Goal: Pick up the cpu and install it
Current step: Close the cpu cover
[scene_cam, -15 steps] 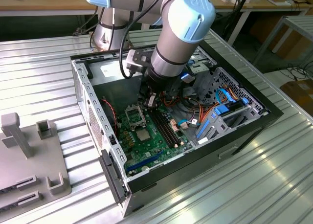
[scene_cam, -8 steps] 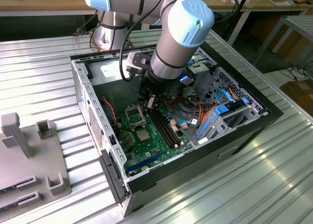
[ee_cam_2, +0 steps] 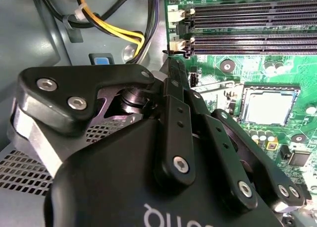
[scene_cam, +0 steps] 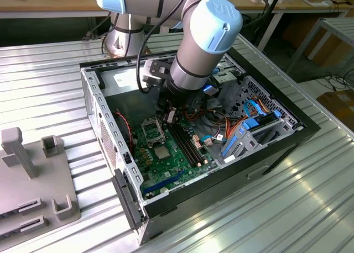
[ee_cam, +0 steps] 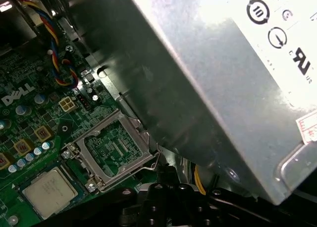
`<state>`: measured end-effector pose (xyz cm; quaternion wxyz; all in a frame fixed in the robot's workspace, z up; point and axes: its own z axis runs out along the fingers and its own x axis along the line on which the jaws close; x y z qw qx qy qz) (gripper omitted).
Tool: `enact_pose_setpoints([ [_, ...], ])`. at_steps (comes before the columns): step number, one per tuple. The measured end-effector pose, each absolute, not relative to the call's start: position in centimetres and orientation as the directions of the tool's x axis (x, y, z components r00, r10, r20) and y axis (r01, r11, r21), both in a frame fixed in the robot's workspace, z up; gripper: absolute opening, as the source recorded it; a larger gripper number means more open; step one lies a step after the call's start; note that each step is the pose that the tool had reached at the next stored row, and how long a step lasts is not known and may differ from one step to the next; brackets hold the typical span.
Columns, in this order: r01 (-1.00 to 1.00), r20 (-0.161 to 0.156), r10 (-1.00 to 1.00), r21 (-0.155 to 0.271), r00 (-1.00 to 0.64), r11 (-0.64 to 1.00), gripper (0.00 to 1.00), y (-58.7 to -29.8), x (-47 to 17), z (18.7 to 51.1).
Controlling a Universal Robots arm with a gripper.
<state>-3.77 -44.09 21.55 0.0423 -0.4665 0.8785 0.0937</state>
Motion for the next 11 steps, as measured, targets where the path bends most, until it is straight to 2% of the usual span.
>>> enact_pose_setpoints([
  [11, -0.840, -0.162, -0.824, 0.125, -0.543, 0.528, 0.11, -44.09, -3.63, 21.41],
])
